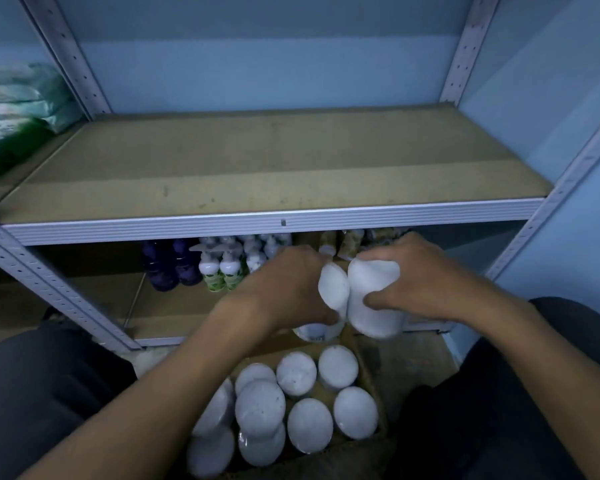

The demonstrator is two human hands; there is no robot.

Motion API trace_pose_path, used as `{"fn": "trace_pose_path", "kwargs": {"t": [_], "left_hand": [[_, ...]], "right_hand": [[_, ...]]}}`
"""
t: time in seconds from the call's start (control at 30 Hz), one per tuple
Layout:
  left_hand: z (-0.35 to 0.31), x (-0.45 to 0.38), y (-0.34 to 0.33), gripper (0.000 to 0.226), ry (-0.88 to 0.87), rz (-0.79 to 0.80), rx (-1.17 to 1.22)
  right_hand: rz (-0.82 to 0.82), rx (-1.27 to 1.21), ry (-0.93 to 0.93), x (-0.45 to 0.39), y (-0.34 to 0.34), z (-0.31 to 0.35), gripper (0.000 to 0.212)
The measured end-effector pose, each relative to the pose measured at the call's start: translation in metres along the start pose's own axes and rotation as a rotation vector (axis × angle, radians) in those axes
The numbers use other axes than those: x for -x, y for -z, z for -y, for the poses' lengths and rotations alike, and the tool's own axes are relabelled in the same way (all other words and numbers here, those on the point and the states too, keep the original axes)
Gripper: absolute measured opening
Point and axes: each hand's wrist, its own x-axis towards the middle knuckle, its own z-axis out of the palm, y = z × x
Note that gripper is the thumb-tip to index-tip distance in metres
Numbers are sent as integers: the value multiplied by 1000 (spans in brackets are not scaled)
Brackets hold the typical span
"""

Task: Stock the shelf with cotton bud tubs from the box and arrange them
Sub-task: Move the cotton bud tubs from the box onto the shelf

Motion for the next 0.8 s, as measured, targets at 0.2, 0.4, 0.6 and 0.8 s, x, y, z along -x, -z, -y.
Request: {"fn": "trace_pose_path", "kwargs": {"t": [0.2,0.4,0.6,0.8], "left_hand": [[-28,1,81,63,-15,-104,-89],[-40,-33,136,83,14,-119,-149],[-38,-86,153,83,5,-105,-152],[-40,-124,154,76,-29,-128,-129]], "right_hand": [[-155,35,50,24,72,21,71],[-254,23,88,10,119,25,64],[-316,46,71,-26,137,17,63],[-337,10,4,-52,141,5,78]]}}
